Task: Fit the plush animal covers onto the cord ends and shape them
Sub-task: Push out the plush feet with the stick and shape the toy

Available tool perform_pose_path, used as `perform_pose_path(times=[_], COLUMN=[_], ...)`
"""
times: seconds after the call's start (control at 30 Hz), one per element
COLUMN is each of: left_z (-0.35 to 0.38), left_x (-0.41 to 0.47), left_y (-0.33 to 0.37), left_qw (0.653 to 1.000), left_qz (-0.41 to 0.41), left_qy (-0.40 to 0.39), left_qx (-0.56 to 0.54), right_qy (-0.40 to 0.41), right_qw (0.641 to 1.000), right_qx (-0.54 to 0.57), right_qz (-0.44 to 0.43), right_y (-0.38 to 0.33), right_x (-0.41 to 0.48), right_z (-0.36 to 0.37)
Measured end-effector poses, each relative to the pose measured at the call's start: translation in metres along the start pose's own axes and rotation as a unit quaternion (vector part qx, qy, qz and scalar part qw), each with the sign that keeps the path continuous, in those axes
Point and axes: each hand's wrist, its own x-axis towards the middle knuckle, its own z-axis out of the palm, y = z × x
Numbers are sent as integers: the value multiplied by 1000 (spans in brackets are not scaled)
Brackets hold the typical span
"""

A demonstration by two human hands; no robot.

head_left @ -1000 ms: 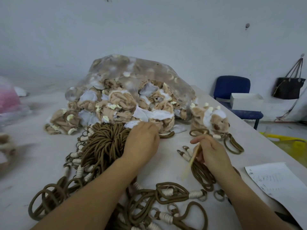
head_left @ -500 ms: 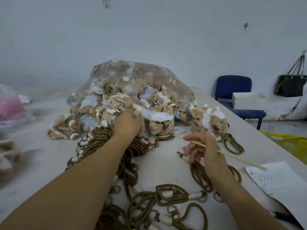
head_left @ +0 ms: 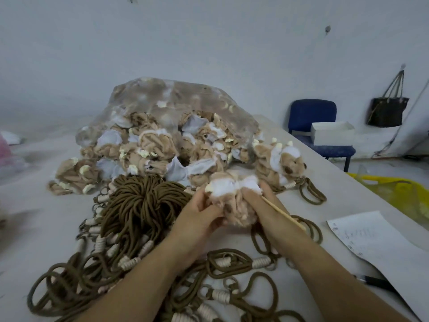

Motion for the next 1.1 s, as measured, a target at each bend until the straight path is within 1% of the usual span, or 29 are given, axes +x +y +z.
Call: perform_pose_path(times=[0.03,0.1,0.17,0.2,0.23,0.3,0.37,0.43,0.47,0.5,0.53,0.6,0.63,0.67,0.7,0.73,0.8,0.83,0.9,0.93,1.0,1.07,1.1], left_z=[-1,-3,-4,-5,-7,-8,-11,-13,-14,-15,-16,-17,-19,-20,-21,-20,-18,-16,-13,-13,-12,-8,-5], left_x=[0,-1,-2,-3,-3,-2,0,2,2,3,3,2,2,2,1,0,-2,-3,-2,-2,-2,-4,-4], left_y=[-2,-2,-1,-2,-3,-4,-5,-5,-5,-5,-5,-6,-6,-6,-6,-5,-3,-3,-4,-5,-8,-8,-7], left_qw=[1000,996,990,990,992,994,996,998,994,989,983,974,968,958,946,930,892,875,857,852,849,868,880], left_qz=[-12,-36,-54,-59,-58,-44,-9,54,88,116,136,151,157,167,181,206,272,297,303,294,265,236,235], left_qy=[-16,-65,-102,-105,-97,-58,-9,36,52,63,70,84,93,100,103,96,56,29,3,3,1,-19,-25], left_qx=[-4,-51,-76,-71,-64,-77,-83,-16,28,68,99,145,174,209,249,289,357,382,417,433,457,437,412], right_qy=[12,35,40,38,35,30,35,54,60,60,50,2,-17,-17,1,38,97,106,98,91,84,83,84], right_qw=[999,995,991,988,983,967,955,948,940,924,901,854,844,853,875,898,927,937,955,958,951,945,942], right_qx=[-23,-67,-103,-127,-156,-205,-226,-251,-283,-331,-393,-496,-518,-506,-468,-417,-321,-280,-218,-212,-242,-261,-266], right_qz=[-21,-71,-81,-83,-95,-148,-187,-188,-182,-179,-180,-159,-137,-125,-125,-135,-170,-182,-175,-169,-172,-180,-185], right_y=[-3,-9,-13,-13,-12,-12,-10,-6,-2,2,7,21,24,24,21,15,0,-7,-17,-18,-17,-15,-14], right_x=[-1,-2,-3,-3,-3,-5,-6,-1,2,5,9,14,15,15,14,12,4,1,-4,-5,-3,-1,0], right_z=[-3,-6,-2,1,4,7,6,1,-3,-6,-10,-14,-15,-15,-14,-12,-6,-4,4,7,12,13,14])
